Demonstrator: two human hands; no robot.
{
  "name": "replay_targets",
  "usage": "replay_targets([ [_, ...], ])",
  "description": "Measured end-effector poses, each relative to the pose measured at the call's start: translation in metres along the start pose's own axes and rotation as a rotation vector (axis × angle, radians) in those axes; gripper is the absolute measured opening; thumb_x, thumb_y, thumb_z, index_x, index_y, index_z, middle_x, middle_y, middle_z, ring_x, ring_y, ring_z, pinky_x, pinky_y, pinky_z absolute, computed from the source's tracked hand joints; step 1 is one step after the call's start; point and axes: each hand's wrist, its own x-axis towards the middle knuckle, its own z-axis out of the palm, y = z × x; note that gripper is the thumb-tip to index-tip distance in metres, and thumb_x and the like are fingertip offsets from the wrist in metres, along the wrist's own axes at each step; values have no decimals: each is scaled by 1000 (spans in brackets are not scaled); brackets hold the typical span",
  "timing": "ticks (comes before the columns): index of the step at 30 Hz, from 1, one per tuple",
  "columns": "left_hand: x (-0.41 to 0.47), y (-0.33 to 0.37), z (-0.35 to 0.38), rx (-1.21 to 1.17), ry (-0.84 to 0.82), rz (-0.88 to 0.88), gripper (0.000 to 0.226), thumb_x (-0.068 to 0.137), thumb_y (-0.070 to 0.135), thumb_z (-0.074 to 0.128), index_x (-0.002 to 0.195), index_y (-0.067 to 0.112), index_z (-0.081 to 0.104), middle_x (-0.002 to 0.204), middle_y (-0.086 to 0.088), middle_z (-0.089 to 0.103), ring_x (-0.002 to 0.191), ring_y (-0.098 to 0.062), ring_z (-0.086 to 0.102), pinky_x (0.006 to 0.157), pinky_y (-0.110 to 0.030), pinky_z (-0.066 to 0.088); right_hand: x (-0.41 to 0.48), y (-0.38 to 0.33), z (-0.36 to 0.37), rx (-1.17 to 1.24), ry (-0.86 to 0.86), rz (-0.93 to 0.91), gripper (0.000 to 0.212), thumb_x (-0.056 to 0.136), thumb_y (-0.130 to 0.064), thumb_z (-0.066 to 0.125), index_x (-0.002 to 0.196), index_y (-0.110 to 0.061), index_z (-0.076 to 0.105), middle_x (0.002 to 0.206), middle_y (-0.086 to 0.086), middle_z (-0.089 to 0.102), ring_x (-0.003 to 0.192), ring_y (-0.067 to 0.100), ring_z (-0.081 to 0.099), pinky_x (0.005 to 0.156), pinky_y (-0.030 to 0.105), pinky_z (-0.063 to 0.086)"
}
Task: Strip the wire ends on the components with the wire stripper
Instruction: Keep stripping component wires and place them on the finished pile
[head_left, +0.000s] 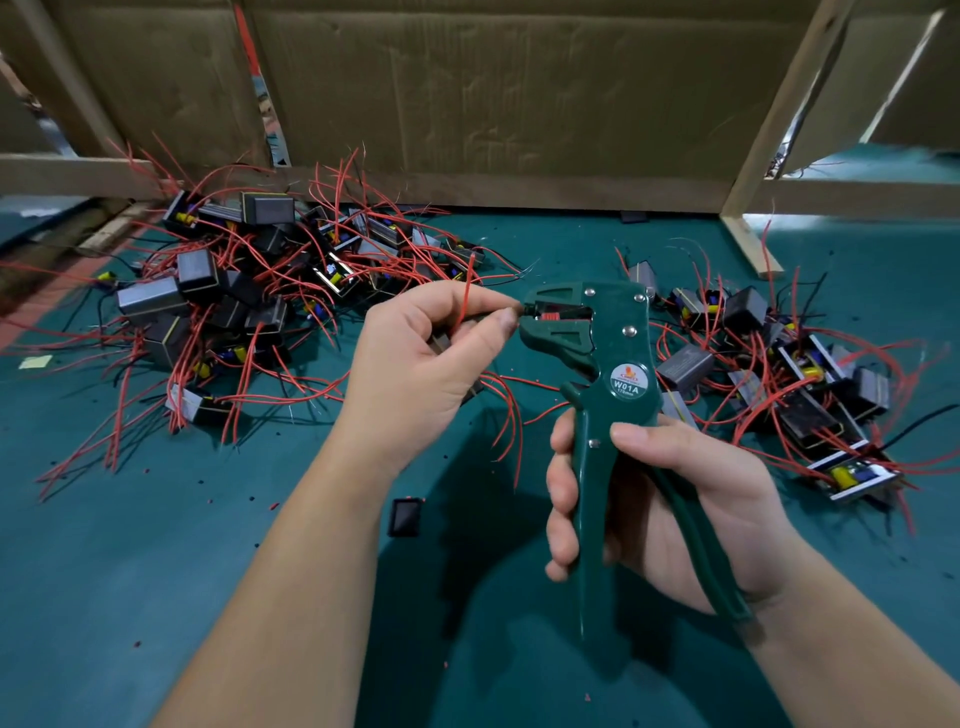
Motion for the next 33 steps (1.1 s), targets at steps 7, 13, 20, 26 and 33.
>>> replay_targets([
  [7, 4, -2, 1, -39, -158, -60, 27, 93, 25, 37, 75, 23, 57, 65, 13, 48, 66, -10, 42, 66, -25, 36, 5, 0, 5, -16, 269, -70, 26, 68, -37, 65, 70, -12, 60, 56, 10, 49, 37, 22, 47, 42, 30, 46],
  [13, 3, -6, 0, 64, -105, -17, 22, 92, 30, 46, 74, 24, 59, 71, 0, 52, 63, -6, 43, 57, -13, 38, 6, -8, -4, 153, 273, -224, 45, 61, -27, 61, 98, -2, 62, 79, 20, 62, 67, 35, 64, 65, 49, 57],
  [20, 3, -6, 1, 79, 4, 47, 15, 90, 23, 62, 75, 24, 59, 65, 7, 51, 61, -6, 44, 60, -21, 40, 0, -5, -5, 83, -22, -12, 54, 61, -29, 78, 105, 0, 66, 88, 24, 62, 73, 39, 63, 71, 53, 53],
  [26, 4, -5, -1, 139, -10, 56, 17, 91, 18, 63, 77, 26, 60, 69, 10, 54, 64, -11, 48, 63, -27, 43, 1, 2, 1, 133, -157, 16, 44, 71, -23, 73, 108, 0, 63, 89, 24, 62, 76, 40, 63, 74, 51, 53],
  [33, 3, -3, 0, 128, -36, 66, 16, 92, 17, 60, 78, 25, 59, 68, 8, 53, 63, -10, 48, 63, -25, 43, 0, 2, 1, 67, -82, 11, 39, 70, -29, 75, 99, -5, 66, 81, 19, 62, 67, 36, 63, 66, 47, 54],
])
